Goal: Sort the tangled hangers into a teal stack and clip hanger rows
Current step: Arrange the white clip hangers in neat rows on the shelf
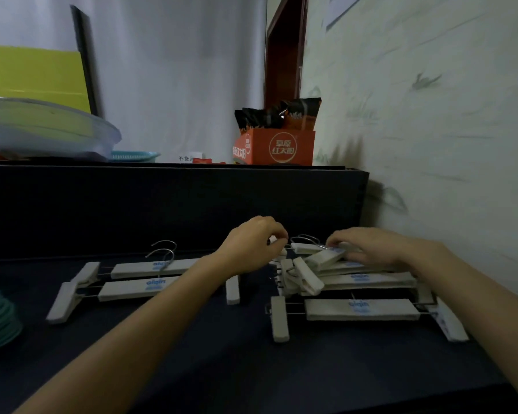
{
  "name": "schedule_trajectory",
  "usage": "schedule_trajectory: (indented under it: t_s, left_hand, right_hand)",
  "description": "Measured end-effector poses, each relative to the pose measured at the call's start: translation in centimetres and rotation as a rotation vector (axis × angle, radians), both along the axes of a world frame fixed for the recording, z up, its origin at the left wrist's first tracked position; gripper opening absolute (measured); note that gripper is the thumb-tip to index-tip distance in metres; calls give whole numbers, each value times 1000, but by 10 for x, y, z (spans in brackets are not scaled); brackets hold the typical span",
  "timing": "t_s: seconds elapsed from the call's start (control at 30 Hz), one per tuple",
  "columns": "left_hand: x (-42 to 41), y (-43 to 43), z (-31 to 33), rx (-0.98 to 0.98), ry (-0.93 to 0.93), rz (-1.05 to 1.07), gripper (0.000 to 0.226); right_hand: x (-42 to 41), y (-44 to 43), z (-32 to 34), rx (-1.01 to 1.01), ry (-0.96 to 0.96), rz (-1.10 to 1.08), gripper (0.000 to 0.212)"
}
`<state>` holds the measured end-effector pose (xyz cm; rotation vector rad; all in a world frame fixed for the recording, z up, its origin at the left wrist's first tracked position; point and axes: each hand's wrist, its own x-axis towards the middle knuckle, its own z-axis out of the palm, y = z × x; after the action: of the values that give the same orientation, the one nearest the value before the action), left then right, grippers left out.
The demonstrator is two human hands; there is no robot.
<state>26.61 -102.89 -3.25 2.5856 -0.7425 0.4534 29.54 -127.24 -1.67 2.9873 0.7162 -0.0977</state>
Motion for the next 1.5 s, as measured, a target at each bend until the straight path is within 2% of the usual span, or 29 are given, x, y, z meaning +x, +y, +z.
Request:
schedule_trajectory:
  t_s: [0.17, 0.3, 0.4, 0.53, 0.57, 0.67, 0.7, 0.77, 0.87, 1.03, 1.23, 1.5]
  left_hand:
    - [7, -11, 2, -59, 95, 51, 28]
    - [17, -18, 2, -295, 335, 66, 32]
    - [28, -23, 1, -374, 379, 92, 33]
    - [42, -33, 2, -274, 316, 122, 27]
    - [46, -36, 2, -189, 276, 138, 28]
    - [55, -50, 0, 284, 65, 181, 36]
    - [57, -56, 0, 396, 62, 172, 40]
    - [62, -68, -3, 477, 186, 140, 44]
    - [67, -77, -9, 482, 271, 100, 41]
    - [70, -77, -8, 469, 221, 58, 38]
    - [65, -66, 9, 524, 129, 90, 39]
    - [35, 7, 41, 165, 23, 138, 33]
  right_hand:
    - [8, -15, 6, 5, -1, 108, 30]
    - [7, -34, 19, 155, -69, 137, 28]
    - [3, -53, 33, 282, -151, 146, 26]
    - [-7, -72, 51, 425, -281, 127, 21]
    - [-8, -73, 53, 453, -304, 124, 21]
    - [-8, -69, 57, 507, -399, 115, 27]
    - [-9, -68, 58, 529, -420, 107, 29]
    - [-12, -66, 58, 569, -425, 95, 27]
    - [-18, -65, 56, 574, -417, 90, 23]
    - [-26, -67, 54, 578, -443, 87, 19]
    - [-29, -57, 64, 635, -511, 83, 26]
    - [-35, -16, 74, 668, -541, 114, 28]
